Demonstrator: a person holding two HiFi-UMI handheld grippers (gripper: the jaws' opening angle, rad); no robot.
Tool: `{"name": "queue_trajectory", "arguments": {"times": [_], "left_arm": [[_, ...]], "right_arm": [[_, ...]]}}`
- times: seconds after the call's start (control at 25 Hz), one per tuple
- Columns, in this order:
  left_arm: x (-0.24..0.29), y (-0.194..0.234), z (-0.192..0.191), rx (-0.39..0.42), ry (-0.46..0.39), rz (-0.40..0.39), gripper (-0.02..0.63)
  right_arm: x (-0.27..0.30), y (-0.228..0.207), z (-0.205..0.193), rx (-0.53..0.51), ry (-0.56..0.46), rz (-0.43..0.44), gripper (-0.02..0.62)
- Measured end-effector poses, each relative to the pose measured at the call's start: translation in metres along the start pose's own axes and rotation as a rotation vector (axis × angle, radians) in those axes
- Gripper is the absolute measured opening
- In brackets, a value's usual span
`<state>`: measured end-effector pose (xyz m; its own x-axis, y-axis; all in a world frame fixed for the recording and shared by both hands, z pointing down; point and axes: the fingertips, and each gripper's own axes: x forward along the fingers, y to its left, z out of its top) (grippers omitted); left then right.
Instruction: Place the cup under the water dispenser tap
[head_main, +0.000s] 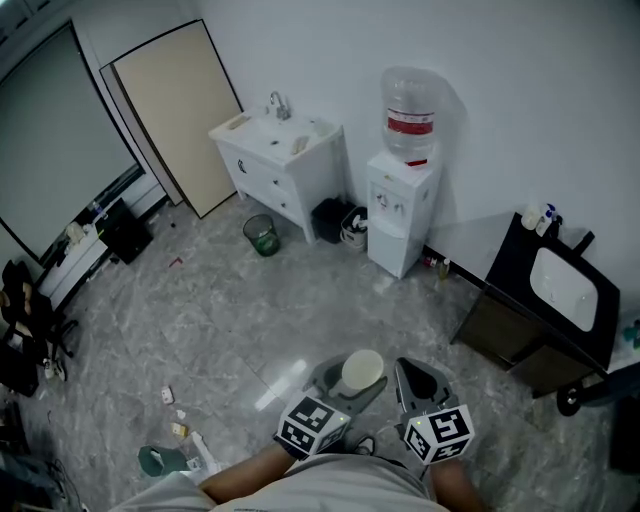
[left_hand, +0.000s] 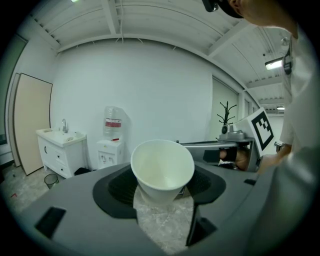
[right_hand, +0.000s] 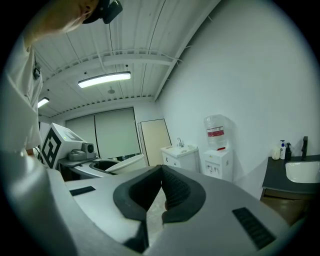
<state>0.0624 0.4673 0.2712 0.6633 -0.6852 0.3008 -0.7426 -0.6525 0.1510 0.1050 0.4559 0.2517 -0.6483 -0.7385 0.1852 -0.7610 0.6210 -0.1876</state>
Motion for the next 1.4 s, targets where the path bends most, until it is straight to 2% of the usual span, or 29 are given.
{"name": "queue_trajectory", "arguments": {"times": [0.32, 0.68, 0.88, 1.2, 1.4], "left_arm": [[0.032, 0.041, 0.007, 0.008, -0.011, -0.004, 0.287], [0.094, 0.154, 0.033, 0.070, -0.018, -0.055, 0.287], [0.126, 0.220, 0.051, 0.101, -0.016, -0.103, 0.287], [0.178, 0.284, 0.067, 0.120, -0.018, -0.147, 0.287], [0.221, 0.315, 0.079, 0.128, -0.027, -0.142, 0.287]], "right_arm": [[0.035, -0.027, 0.003, 0.021, -0.003, -0.030, 0.015], [0.155, -0.068, 0.032, 0.029, -0.033, -0.051, 0.016], [0.225, -0.086, 0.050, 0.031, -0.043, -0.092, 0.015], [0.287, -0.122, 0.061, 0.053, -0.023, -0.146, 0.016], [0.324, -0.156, 0.069, 0.054, -0.023, -0.130, 0.015]]}}
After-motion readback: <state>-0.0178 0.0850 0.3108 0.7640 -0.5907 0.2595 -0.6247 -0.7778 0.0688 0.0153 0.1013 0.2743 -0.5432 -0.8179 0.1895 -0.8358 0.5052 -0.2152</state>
